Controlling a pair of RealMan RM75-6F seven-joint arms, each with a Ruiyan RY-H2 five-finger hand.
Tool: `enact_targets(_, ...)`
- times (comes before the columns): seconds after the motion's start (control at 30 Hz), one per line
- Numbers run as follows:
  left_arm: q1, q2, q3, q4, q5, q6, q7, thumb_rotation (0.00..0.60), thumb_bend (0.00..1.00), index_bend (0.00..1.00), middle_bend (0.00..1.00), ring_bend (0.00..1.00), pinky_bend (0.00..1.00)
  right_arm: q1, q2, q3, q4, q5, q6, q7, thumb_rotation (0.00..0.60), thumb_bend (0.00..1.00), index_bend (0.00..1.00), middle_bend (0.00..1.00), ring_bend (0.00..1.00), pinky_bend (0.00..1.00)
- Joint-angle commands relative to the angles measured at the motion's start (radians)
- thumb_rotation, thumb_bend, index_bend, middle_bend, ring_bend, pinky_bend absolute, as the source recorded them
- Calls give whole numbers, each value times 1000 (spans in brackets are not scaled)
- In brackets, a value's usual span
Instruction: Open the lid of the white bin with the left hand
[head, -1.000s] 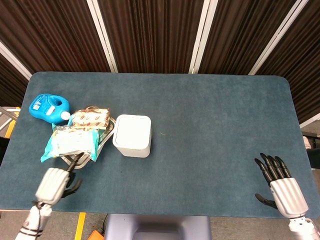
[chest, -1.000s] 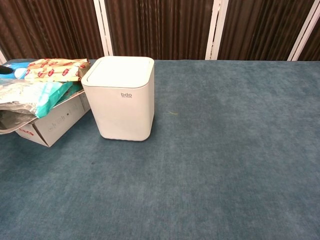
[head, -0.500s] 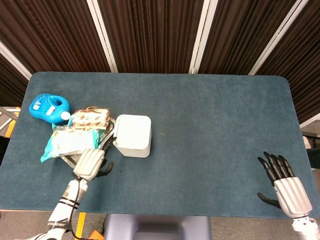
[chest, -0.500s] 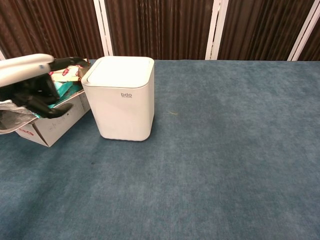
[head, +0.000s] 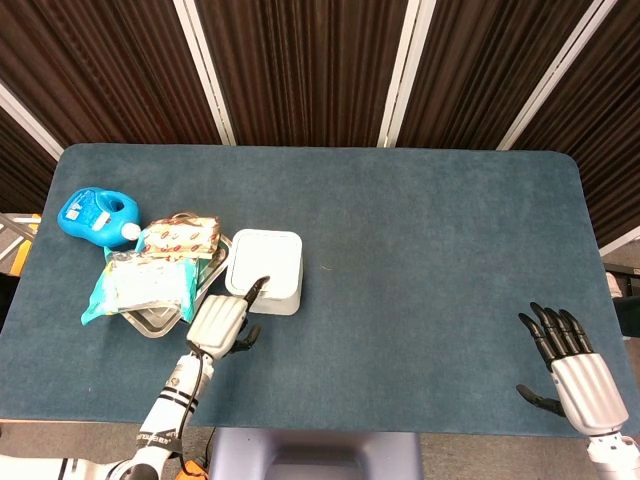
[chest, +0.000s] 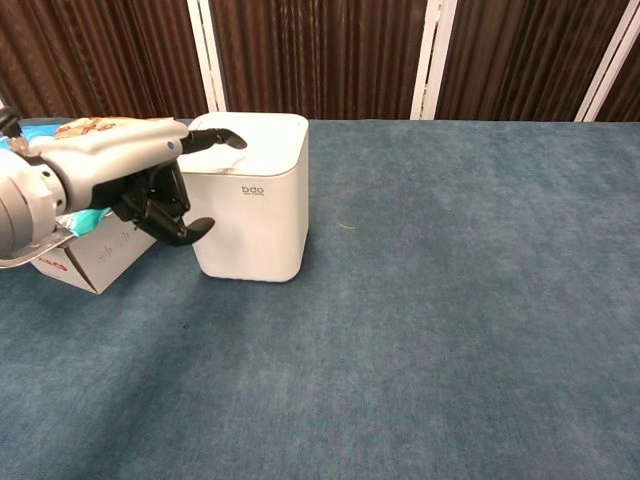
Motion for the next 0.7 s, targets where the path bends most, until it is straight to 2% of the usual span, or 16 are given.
enact_targets(0.03,-9,-8,14,6,-4,12,14,600,459,0,1000,1000,1000,0,0,0,0,0,1,1,600,84,0,0,0,0)
enact_targets(0.47,-52,8,62,12,-91,0,41,600,459,0,1000,1000,1000,-1,-2,3,2,-1,5,0,600,84,0,0,0,0)
enact_targets(0.53,-48,14,64,7,-44,9,14,600,460,0,1000,1000,1000,-1,-2,3,1,0,5,0,600,84,0,0,0,0)
enact_targets(0.6,-36,13,76,24,81,46,-17,600,460,0,1000,993,1000,-1,-2,3,1,1,4,0,600,84,0,0,0,0)
enact_targets(0.7,-24,9,93,44,171,75,-37,600,460,0,987,957,1000,-1,-2,3,1,1,4,0,600,84,0,0,0,0)
